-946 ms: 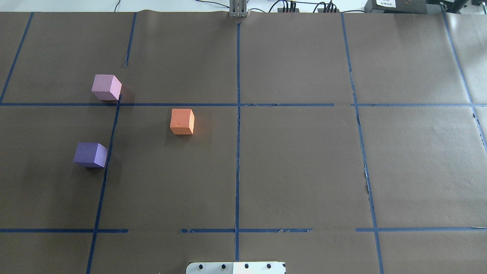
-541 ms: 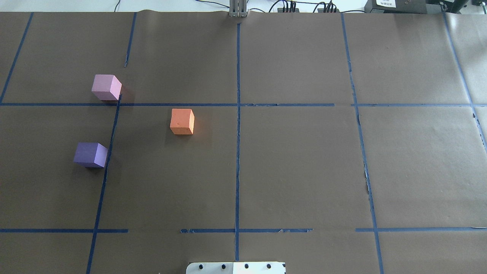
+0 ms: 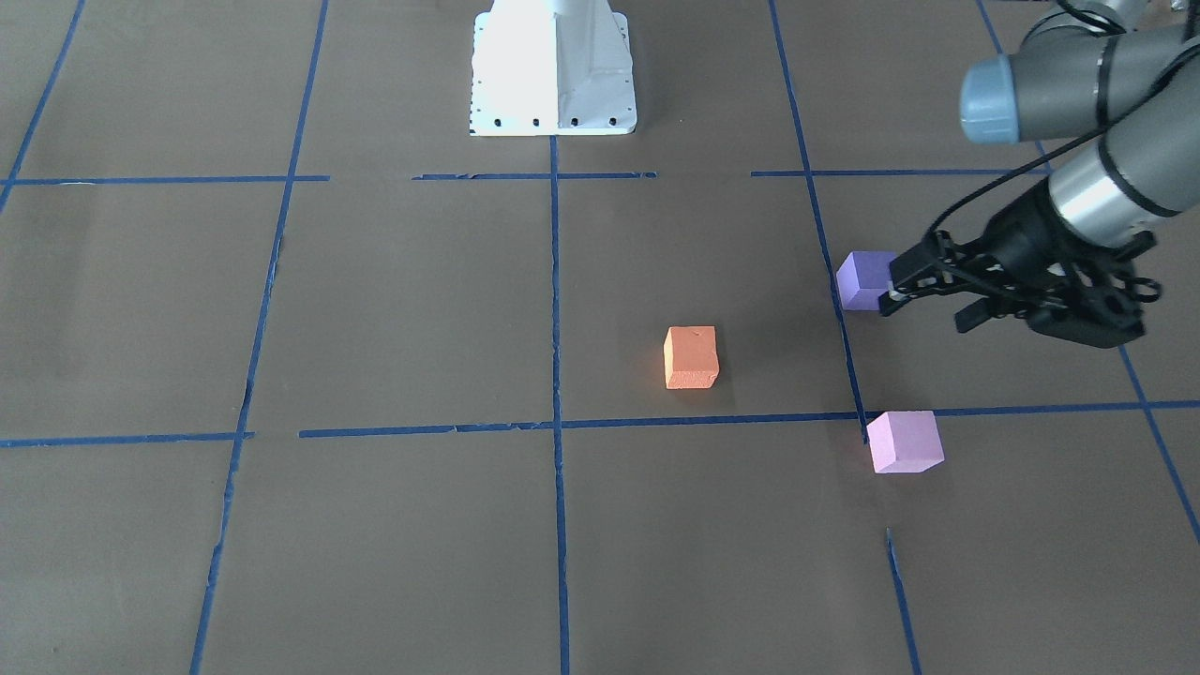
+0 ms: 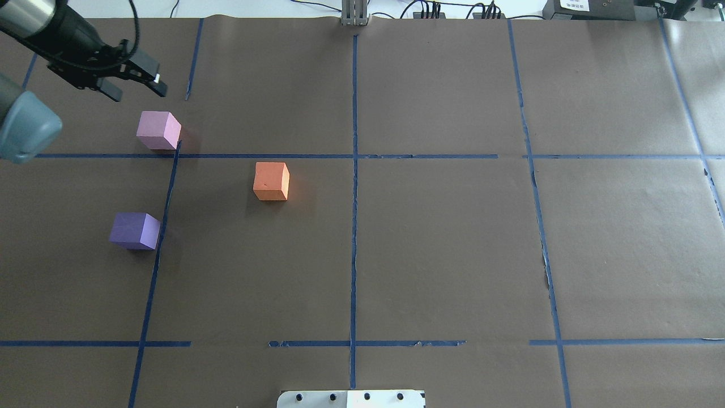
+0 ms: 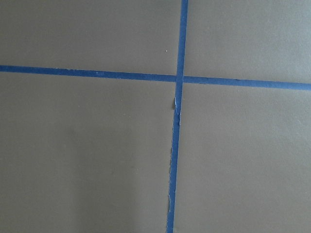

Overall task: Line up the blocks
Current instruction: 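Reach the left gripper over the orange cube and lower onto it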

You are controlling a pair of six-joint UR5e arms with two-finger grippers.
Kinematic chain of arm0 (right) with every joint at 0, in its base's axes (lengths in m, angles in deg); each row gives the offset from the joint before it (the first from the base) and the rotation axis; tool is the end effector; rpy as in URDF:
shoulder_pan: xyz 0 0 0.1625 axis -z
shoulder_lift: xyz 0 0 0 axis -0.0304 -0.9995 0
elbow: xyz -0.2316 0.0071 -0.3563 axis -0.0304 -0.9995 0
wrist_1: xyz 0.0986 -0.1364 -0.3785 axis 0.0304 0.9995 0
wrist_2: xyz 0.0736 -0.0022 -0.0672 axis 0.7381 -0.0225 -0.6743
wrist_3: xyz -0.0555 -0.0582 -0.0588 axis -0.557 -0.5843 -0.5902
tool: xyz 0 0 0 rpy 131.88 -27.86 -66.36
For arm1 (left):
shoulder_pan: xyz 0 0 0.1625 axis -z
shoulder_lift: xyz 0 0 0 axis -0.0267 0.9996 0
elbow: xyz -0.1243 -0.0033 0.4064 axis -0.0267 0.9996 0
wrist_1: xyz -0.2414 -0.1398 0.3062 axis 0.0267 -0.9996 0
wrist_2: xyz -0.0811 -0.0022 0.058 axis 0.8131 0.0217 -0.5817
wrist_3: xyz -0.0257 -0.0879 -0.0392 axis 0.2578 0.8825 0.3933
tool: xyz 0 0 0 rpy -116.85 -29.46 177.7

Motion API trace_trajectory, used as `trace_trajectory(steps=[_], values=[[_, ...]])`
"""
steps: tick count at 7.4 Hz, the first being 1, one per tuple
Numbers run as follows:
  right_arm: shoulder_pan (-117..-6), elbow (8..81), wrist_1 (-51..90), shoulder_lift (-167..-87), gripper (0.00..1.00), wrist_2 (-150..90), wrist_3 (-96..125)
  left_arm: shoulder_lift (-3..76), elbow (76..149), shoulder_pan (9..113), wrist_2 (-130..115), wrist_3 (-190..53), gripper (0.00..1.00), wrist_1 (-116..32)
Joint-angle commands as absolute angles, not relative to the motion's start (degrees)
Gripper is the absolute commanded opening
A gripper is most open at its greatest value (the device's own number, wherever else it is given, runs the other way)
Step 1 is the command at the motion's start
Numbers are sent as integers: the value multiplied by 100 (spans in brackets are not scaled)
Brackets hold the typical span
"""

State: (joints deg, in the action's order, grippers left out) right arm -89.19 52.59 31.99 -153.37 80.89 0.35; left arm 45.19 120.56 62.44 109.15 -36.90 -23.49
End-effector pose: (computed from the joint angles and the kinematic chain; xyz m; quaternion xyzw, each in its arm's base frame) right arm 0.0440 -0.4514 0.6178 0.0230 -0.3752 -0.0172 0.9265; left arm 0.2552 -0.5804 0.2776 0.0457 0.5107 0.0280 0.8581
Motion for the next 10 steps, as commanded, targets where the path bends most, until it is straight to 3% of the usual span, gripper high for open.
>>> trace_trajectory(steps=[1, 3, 10], values=[[-8919, 5259, 3199, -15337, 100, 8089, 35, 4944, 11879, 5054, 9456, -2828, 100, -2734], [-8919, 5259, 3199, -15337, 100, 8089, 35, 5329, 11239, 4689, 8914, -2352, 100, -2754], [-8919, 5259, 3199, -15337, 100, 8089, 35, 5515, 10351, 4003, 8226, -2166, 100, -2902]])
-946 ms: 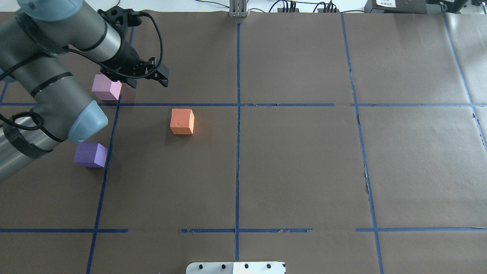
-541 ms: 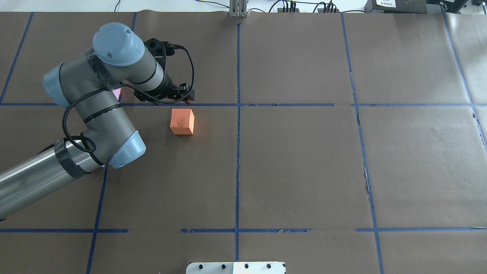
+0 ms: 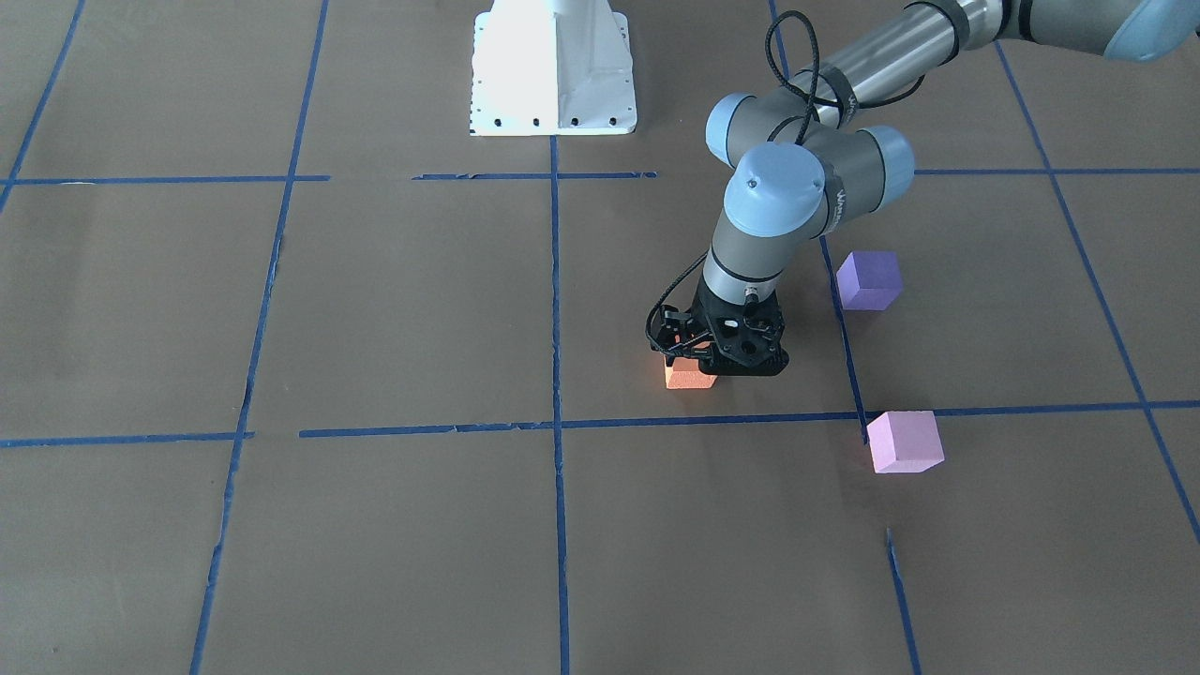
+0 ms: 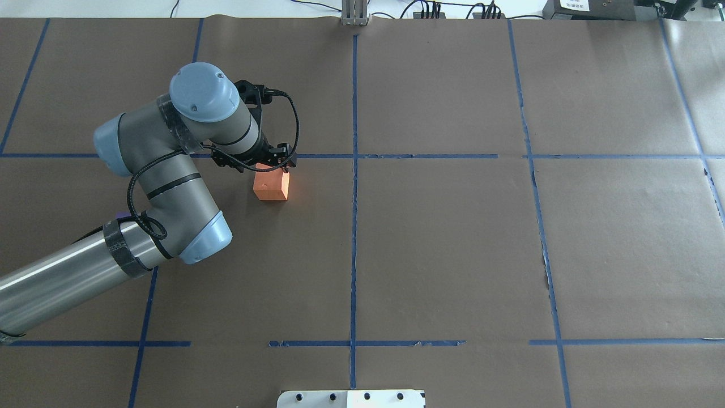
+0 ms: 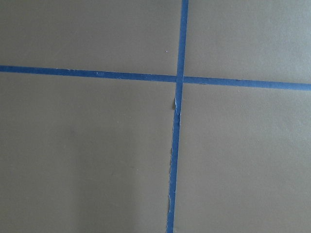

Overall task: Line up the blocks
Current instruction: 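Reach the left gripper over the orange cube and lower onto it, then close the left gripper on the orange cube and lift it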

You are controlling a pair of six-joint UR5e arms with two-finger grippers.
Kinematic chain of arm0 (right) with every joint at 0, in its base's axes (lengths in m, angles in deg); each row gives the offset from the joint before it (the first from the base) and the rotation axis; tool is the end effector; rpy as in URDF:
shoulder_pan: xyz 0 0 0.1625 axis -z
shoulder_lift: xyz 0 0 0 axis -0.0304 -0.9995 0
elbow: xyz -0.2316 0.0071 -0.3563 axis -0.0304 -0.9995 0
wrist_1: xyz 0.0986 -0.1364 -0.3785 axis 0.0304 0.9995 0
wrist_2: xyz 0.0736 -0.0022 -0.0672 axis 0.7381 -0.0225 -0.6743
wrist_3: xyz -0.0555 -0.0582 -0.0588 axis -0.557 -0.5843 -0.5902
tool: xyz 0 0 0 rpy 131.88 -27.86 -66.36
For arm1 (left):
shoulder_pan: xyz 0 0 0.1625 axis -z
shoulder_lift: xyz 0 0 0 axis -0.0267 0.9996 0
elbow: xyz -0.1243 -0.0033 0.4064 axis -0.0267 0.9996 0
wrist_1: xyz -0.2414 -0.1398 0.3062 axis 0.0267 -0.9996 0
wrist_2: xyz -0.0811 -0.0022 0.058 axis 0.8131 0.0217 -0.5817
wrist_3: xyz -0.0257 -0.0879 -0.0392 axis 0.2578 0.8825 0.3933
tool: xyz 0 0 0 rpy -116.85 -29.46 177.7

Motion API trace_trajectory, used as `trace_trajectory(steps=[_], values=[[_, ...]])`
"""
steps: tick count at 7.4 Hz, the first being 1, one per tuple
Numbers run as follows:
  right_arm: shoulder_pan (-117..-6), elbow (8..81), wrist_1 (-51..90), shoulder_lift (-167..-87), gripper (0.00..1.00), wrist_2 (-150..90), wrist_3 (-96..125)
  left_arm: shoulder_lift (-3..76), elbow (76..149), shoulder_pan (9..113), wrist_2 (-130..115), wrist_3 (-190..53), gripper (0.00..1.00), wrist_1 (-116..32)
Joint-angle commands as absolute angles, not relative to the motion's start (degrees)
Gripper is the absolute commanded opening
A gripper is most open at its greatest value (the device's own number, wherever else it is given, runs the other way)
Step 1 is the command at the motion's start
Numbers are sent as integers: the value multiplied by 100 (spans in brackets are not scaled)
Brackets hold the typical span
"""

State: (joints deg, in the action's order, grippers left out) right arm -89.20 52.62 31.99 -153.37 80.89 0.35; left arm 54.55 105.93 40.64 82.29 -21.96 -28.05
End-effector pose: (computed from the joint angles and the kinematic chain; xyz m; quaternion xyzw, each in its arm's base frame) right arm 0.0441 -0.4514 0.6175 0.0233 -0.3752 -0.0172 0.9265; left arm 0.5039 -0.5350 0.2901 0.0649 0.4013 -0.0125 0.9136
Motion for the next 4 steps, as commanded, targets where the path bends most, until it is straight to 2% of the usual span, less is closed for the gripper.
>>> trace_trajectory(steps=[1, 2, 3, 4], values=[[-8919, 5259, 3199, -15337, 100, 8089, 35, 5516, 10157, 3968, 8226, -2165, 100, -3086], [-8919, 5259, 3199, -15337, 100, 8089, 35, 5525, 10146, 3959, 8235, -2165, 98, -3105], [-8919, 5259, 3199, -15337, 100, 8089, 35, 5568, 10155, 3967, 8296, -2191, 41, -3097], [-8919, 5259, 3199, -15337, 100, 8089, 35, 5586, 10155, 3967, 8306, -2183, 18, -3062]])
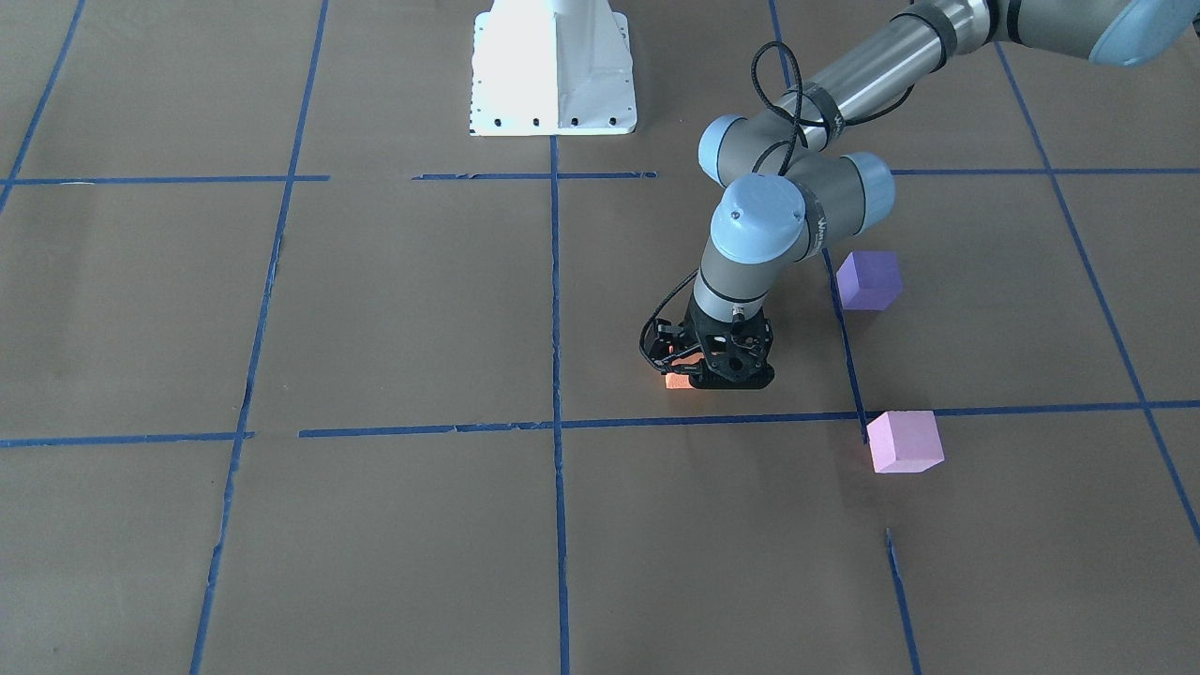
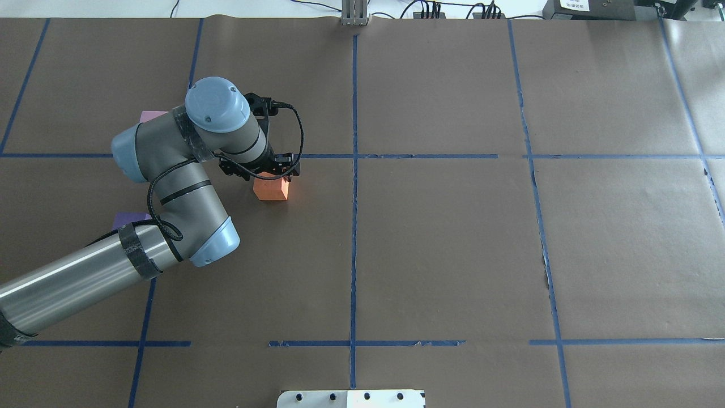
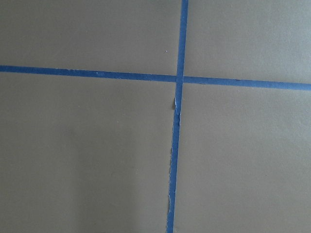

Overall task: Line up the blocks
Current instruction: 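Close the left gripper on the orange cube and lift it, then carry the orange cube between the pink and purple cubes and lower it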

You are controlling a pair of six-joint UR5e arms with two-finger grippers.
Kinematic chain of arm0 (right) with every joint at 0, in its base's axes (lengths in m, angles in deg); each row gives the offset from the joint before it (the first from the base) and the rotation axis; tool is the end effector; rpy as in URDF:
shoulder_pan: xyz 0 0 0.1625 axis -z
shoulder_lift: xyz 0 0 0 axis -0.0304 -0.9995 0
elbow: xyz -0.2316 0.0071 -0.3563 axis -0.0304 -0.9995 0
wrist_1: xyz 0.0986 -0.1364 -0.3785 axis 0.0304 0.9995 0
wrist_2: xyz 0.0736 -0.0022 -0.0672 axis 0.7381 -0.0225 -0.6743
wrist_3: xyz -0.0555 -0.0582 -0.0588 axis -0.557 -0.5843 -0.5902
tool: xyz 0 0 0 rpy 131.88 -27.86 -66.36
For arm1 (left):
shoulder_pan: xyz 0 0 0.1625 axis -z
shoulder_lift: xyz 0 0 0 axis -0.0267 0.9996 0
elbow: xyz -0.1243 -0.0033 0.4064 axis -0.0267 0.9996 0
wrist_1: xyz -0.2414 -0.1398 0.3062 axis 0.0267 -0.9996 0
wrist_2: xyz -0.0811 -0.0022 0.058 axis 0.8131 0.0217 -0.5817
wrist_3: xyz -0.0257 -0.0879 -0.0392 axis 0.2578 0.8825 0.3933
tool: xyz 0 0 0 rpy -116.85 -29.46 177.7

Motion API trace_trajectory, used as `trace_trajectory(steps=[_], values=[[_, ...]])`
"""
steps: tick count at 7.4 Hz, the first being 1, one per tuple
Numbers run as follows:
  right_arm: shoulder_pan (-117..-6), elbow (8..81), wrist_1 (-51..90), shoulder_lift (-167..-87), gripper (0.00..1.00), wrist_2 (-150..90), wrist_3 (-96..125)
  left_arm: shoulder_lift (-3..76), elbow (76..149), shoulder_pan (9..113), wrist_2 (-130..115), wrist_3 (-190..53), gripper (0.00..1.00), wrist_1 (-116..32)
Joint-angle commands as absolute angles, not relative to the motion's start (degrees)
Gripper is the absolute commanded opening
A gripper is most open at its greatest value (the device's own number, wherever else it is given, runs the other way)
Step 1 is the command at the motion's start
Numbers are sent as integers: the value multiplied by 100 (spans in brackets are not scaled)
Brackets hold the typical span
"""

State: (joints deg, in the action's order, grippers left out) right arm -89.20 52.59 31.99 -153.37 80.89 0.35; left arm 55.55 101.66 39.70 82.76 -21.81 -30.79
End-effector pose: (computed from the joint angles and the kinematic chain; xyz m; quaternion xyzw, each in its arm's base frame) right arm 0.0441 -0.4514 0.6178 0.0230 -0.3752 -0.0171 0.9265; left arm 0.5264 -0.5365 0.3059 0.0552 0.4004 -0.0056 0.9147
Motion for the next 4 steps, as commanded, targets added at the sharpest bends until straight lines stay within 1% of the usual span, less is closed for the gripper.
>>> trace_trajectory(steps=[1, 2, 4], values=[[-8919, 5259, 3199, -15337, 100, 8089, 35, 5586, 10172, 3985, 8367, -2192, 15, -3044], [-8919, 5259, 3199, -15337, 100, 8089, 35, 5543, 10199, 4089, 8741, -2218, 12, -3018], [-8919, 5259, 3199, -15337, 100, 8089, 35, 5105, 10461, 4597, 9130, -2593, 13, -3000]])
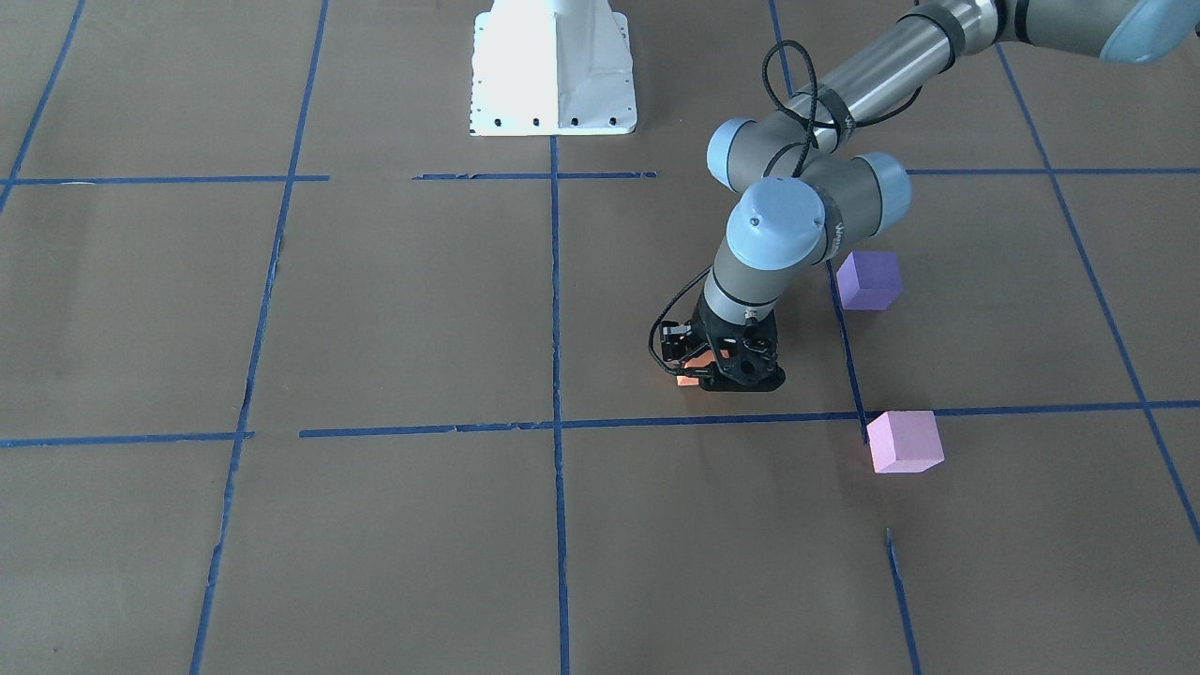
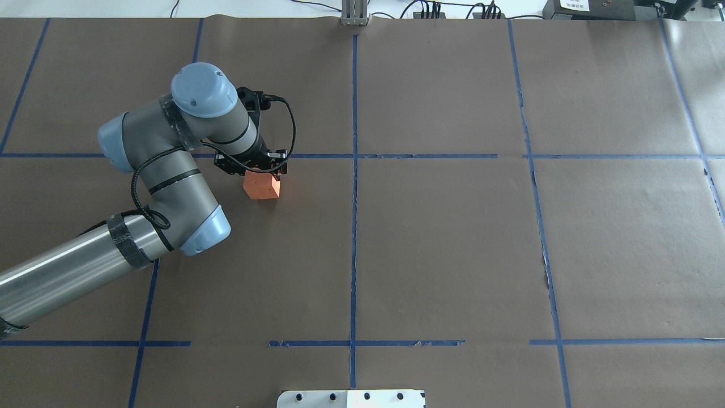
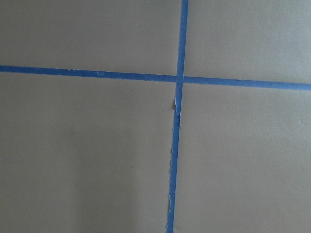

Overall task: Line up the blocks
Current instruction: 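Carry the orange cube between the pink and purple cubes and lower it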

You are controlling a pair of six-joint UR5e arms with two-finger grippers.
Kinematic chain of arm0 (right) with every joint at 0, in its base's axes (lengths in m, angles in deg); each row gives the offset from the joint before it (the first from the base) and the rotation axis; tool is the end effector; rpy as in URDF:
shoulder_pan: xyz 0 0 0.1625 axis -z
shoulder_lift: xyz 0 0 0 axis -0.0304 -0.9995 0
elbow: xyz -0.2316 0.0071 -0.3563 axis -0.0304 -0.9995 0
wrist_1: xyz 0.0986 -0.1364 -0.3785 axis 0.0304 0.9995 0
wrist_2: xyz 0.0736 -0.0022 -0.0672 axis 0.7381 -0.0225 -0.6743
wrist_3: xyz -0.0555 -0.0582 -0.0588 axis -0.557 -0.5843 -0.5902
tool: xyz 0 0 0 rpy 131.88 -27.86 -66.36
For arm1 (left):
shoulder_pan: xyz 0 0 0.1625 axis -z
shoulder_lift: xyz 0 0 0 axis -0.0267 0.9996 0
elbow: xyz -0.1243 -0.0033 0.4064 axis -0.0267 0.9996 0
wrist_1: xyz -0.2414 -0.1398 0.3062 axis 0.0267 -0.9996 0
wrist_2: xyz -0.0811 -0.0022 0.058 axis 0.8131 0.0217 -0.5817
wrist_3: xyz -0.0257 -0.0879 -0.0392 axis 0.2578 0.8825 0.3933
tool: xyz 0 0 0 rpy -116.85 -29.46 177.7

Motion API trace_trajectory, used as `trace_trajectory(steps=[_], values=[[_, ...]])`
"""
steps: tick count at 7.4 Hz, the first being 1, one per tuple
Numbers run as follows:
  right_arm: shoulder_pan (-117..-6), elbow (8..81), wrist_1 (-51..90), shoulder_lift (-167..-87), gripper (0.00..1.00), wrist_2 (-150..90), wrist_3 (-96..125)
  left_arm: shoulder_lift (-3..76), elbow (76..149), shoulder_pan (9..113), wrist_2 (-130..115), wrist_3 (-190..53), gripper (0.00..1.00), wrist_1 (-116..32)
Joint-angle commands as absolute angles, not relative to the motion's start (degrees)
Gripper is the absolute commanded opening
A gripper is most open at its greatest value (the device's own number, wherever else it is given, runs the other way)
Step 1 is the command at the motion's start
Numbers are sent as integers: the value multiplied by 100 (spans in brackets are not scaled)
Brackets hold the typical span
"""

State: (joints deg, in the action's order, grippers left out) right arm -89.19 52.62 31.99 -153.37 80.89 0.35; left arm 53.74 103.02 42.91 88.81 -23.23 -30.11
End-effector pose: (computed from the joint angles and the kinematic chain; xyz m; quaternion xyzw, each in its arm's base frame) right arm 0.0440 -0.4514 0.6175 0.0232 -0.3752 -0.0173 0.9265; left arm 0.4927 -0.5499 0.3162 0.0241 0.4157 -0.0023 0.9092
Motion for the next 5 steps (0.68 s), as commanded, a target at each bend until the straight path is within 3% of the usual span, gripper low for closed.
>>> trace_trajectory(steps=[1, 5], values=[[-8919, 5268, 3199, -15337, 100, 8089, 35, 4737, 10706, 4922, 9306, -3266, 13, -2991], [-8919, 5259, 3199, -15337, 100, 8089, 35, 3864, 10735, 5295, 9290, -4363, 14, -3035]])
